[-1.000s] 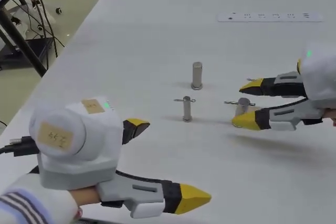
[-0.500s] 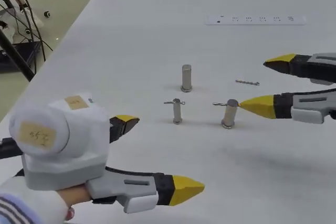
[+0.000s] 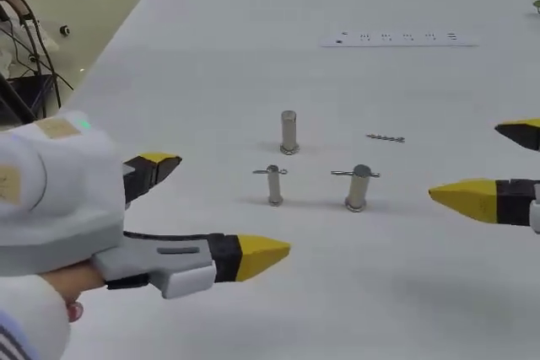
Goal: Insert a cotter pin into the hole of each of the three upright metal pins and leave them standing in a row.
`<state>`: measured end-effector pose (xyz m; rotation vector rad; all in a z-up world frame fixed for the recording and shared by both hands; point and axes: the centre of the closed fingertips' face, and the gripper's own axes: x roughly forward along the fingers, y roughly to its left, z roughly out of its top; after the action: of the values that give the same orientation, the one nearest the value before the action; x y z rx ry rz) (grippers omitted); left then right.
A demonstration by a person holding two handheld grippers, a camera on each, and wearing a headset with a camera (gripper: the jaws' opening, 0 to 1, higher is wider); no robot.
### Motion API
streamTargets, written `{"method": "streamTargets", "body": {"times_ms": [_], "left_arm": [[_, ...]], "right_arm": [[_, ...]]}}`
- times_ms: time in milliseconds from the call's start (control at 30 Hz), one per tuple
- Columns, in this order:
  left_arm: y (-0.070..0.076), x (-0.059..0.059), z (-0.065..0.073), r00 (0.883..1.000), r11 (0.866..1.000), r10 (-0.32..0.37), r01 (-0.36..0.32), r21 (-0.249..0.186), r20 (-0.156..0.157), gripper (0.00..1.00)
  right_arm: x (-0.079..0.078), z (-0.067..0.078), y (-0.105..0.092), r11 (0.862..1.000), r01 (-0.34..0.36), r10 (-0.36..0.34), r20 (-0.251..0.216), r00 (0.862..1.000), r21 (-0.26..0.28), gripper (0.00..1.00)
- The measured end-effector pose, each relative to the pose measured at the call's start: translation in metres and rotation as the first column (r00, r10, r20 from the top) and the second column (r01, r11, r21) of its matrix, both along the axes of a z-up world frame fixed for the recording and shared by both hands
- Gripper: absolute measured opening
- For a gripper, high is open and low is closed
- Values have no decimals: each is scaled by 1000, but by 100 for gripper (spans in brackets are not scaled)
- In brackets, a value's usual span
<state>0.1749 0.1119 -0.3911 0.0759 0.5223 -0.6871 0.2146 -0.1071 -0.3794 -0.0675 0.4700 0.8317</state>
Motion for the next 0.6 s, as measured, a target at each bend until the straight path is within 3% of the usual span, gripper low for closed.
{"method": "streamTargets", "body": {"times_ms": [200,333,600], "left_arm": [[5,8,4,1000,1000,-19,19,21,3,99],[8,16,7,1000,1000,-18,17,18,14,99],[9,28,8,1000,1000,-22,22,9,6,99]], "right_arm": [[-12,-3,-31,993,117,-116,-50,992,11,89],[-20,-6,-45,988,155,-153,-70,986,17,90],[-32,-14,-65,972,236,-232,-103,967,22,97]]}}
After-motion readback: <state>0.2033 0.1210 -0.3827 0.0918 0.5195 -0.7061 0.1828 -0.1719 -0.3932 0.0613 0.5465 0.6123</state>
